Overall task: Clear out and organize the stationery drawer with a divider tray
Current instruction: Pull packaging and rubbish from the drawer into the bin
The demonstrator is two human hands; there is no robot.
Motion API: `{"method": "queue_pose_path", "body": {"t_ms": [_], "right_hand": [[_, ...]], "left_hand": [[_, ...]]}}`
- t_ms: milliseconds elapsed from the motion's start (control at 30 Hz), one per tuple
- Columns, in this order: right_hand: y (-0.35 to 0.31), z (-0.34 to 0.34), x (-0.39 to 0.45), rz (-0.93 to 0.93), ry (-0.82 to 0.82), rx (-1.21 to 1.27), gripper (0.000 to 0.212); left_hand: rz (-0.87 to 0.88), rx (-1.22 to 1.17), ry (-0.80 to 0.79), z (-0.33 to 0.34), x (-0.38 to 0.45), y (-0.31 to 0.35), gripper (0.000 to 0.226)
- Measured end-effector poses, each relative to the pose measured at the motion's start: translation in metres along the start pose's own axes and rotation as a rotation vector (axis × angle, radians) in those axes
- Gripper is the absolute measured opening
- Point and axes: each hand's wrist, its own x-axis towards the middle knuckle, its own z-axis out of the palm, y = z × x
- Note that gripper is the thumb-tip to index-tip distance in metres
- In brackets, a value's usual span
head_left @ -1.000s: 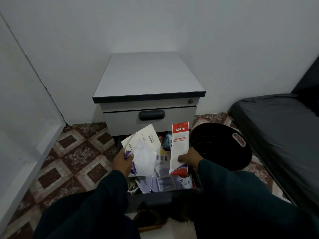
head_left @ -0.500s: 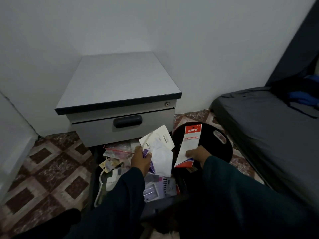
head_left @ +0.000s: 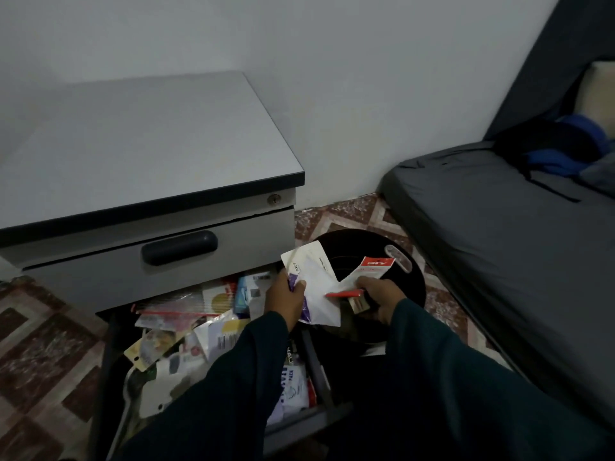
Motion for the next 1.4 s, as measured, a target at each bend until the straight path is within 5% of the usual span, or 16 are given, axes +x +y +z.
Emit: {"method": "queue_pose_path", "body": {"t_ms": [133,300,600,900,1100,1400], "right_hand": [[-0.006,0.0,0.012,0.047,-0.024,0.089,0.007],[-0.01,-0.004,0.024,0.063,0.03,0.138,0.056],[-0.008,0.022,0.01,0.01,-0.011,-0.001,0.059],[0.018,0.087,-0.018,-0.268,-0.214,-0.44,0.055],[0.044,0.117,-0.024,-0.46,-0.302,-0.967,0.061],[0.07,0.134,-0.022,-0.609,-0.392,-1.235,0.081]], "left_hand": [[0.006,-0.004,-0.061,0.017,0.022,0.0,0.039],[-0.09,-0.106,-0.126,0.022,0.036,-0.005,0.057],[-0.06,-0.156,-0.006,-0.011,0.022,-0.021,0.047],[-0.105,-0.119,0.103,-0.087,-0.005,-0.064,0.042],[-0.184,0.042,0.165,-0.133,-0.011,-0.104,0.052],[-0.211,0.391,0.044,-0.136,-0.009,-0.122,0.077]]}}
